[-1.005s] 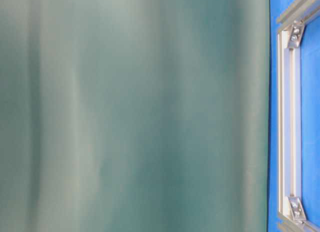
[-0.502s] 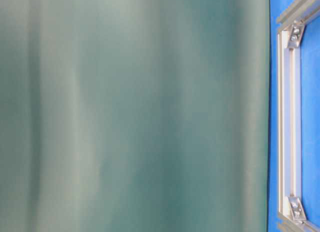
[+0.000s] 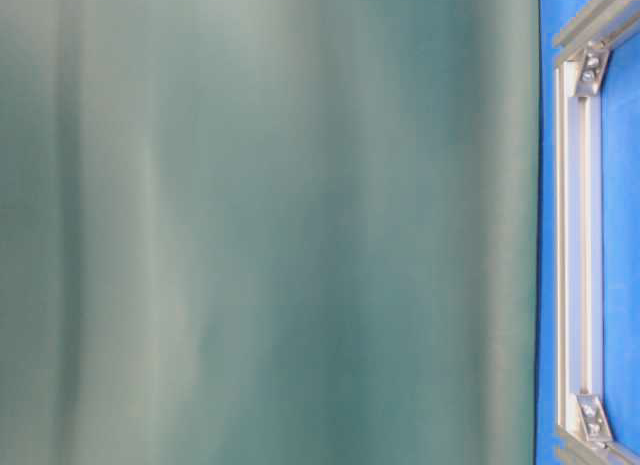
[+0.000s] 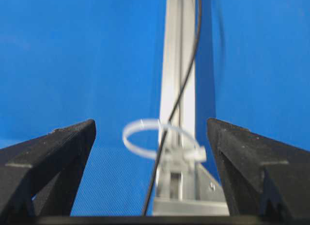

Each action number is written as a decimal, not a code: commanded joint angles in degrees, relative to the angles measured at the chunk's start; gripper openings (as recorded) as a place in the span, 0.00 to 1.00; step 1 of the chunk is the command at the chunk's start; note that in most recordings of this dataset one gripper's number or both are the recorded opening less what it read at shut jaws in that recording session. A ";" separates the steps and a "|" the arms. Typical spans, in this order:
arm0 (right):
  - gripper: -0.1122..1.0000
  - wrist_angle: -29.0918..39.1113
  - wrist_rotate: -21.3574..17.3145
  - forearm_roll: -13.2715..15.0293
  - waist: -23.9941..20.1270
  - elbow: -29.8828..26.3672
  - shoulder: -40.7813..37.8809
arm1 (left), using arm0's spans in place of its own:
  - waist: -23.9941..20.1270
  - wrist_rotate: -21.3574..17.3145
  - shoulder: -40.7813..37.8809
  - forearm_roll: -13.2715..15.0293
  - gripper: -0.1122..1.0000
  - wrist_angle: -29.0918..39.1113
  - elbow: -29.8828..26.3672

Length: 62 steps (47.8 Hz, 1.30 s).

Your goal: Insert the wire through the string loop located on the right side.

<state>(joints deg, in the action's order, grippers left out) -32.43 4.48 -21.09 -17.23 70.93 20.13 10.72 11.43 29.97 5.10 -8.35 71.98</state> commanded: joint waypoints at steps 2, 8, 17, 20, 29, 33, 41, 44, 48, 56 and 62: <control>0.86 3.08 0.53 0.09 0.26 -1.67 3.96 | 0.18 -0.35 4.22 -0.09 0.85 1.41 -1.85; 0.86 7.65 0.88 0.09 0.26 -2.90 7.73 | 0.18 -0.53 7.91 -0.09 0.85 1.85 -1.93; 0.86 11.34 0.97 0.18 0.26 -3.78 10.90 | 0.18 -0.44 10.11 -0.09 0.85 2.02 -1.23; 0.86 11.60 0.97 0.18 0.26 -3.78 11.16 | 0.18 -0.44 10.11 -0.09 0.85 2.02 -1.23; 0.86 11.51 0.97 0.18 0.26 -3.96 10.81 | 0.18 -0.44 9.76 -0.09 0.85 2.02 -1.23; 0.86 11.51 0.97 0.18 0.26 -4.13 10.72 | 0.18 -0.44 9.76 -0.09 0.85 2.02 -1.23; 0.86 11.51 0.97 0.18 0.26 -4.31 10.72 | 0.18 -0.44 9.76 -0.09 0.85 2.02 -1.23; 0.86 11.51 0.97 0.18 0.26 -4.22 10.72 | 0.18 -0.44 9.76 -0.09 0.85 2.02 -1.23; 0.86 11.51 0.97 0.18 0.26 -4.22 10.72 | 0.18 -0.53 9.76 -0.09 0.85 1.85 -1.23; 0.86 11.51 1.85 0.35 0.88 -4.22 10.72 | -0.97 -0.88 9.76 -0.62 0.85 1.23 -1.32; 0.86 11.51 3.87 0.35 1.76 -4.22 10.72 | -2.37 -3.60 9.76 -1.41 0.85 0.62 -1.41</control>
<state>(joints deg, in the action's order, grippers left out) -20.65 7.65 -20.92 -16.00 68.03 30.76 9.14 9.05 39.81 4.13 -6.86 71.28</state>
